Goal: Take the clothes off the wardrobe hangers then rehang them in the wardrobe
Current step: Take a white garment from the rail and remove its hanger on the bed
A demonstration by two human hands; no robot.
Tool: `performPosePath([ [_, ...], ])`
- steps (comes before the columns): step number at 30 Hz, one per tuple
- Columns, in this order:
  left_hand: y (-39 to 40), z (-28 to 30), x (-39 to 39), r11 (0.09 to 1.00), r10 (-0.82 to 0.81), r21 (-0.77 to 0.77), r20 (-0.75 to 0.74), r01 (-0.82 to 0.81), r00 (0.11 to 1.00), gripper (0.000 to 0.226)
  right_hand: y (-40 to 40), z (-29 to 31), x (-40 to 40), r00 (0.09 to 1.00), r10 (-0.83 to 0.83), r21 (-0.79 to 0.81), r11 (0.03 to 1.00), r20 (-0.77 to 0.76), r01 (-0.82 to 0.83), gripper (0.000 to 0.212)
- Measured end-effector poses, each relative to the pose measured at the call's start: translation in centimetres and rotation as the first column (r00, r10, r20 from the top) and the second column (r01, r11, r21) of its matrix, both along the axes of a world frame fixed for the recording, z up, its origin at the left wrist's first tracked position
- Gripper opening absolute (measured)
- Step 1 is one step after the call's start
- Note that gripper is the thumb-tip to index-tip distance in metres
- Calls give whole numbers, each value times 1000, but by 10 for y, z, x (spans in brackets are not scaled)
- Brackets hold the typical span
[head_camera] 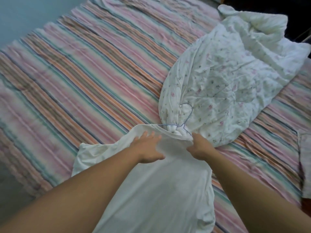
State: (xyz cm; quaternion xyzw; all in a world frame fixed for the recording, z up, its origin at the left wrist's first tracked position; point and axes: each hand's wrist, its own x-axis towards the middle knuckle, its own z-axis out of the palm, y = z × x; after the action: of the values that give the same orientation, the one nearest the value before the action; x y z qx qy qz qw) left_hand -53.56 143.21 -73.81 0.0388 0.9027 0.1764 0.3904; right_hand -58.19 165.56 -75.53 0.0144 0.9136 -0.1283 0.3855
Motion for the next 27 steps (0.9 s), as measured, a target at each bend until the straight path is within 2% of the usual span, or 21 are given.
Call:
performPosePath([
  [3, -7, 45, 10, 1000, 17, 4, -70, -17, 997, 87, -17, 46, 15, 994, 109, -40, 993, 22, -108, 79],
  [7, -23, 117, 32, 999, 27, -25, -136, -31, 990, 85, -53, 120, 35, 974, 224, -76, 972, 26, -221, 65],
  [9, -32, 154, 43, 998, 60, -27, -164, -65, 985, 82, -69, 161, 44, 968, 252, -97, 963, -1, -251, 64],
  [15, -71, 262, 81, 984, 176, 26, -181, -174, 968, 65, -100, 277, 86, 924, 310, -115, 933, -223, -341, 62],
  [18, -90, 313, 112, 977, 215, 42, -223, -211, 951, 62, -112, 327, 121, 907, 316, -138, 921, -280, -363, 60],
  [23, -123, 389, 180, 966, 242, -7, -343, -260, 908, 71, -146, 410, 181, 852, 331, -125, 903, -406, -411, 59],
  [27, -143, 448, 243, 962, 195, -90, -442, -259, 876, 64, -177, 477, 234, 785, 382, -120, 862, -488, -493, 63],
])
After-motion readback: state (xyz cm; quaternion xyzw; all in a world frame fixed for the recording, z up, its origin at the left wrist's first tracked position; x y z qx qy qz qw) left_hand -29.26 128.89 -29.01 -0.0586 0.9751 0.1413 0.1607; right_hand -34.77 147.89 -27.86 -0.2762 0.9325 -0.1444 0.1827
